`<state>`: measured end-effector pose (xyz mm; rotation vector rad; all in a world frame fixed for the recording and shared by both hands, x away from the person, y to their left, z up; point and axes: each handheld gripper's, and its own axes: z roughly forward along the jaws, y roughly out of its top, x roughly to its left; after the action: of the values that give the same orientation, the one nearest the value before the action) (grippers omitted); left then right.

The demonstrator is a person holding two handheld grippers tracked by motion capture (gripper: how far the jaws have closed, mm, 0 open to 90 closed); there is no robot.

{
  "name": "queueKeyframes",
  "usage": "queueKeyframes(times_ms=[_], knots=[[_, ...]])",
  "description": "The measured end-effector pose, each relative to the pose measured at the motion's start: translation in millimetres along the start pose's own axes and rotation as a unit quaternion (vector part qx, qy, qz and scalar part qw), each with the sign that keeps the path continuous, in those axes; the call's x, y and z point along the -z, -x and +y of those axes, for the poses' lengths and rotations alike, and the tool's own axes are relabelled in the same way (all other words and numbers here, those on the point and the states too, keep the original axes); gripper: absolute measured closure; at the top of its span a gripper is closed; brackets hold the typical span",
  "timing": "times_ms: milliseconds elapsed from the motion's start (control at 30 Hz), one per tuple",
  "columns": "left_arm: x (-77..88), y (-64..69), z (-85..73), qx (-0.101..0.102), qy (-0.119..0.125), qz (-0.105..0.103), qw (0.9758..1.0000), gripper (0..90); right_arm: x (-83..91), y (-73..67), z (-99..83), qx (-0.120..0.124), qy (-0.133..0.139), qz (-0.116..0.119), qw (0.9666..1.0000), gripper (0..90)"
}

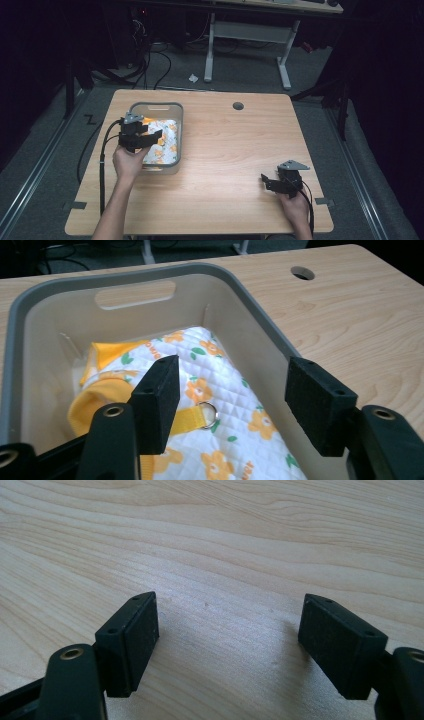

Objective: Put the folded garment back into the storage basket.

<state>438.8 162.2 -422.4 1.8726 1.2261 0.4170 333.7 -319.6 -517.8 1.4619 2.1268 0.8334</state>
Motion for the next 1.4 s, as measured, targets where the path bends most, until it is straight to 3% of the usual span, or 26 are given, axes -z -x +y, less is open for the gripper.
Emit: queueKeyframes(times_ms=[233, 567, 1067, 1400], knots=[[5.3, 15.6, -2.7, -0.017, 0.008, -0.013, 0.9997, 38.5, 0.1, -0.1, 0.0, -0.001, 0.0, 0.0, 1.0, 24.2], [6.7, 27.9, -8.2, -0.015, 0.009, -0.036, 0.9992, 38.0, 0.0, 0.0, 0.0, 0.0, 0.0, 0.0, 1.0, 24.2], [8.5, 51.6, -10.3, -0.036, 0.008, -0.067, 0.9971, 37.7, 0.0, 0.0, 0.0, 0.0, 0.0, 0.0, 1.0, 24.2], [4.2, 63.6, -18.2, -0.037, 0.007, -0.083, 0.9959, 37.5, 0.0, 0.0, 0.0, -0.001, 0.0, 0.0, 1.0, 24.2]])
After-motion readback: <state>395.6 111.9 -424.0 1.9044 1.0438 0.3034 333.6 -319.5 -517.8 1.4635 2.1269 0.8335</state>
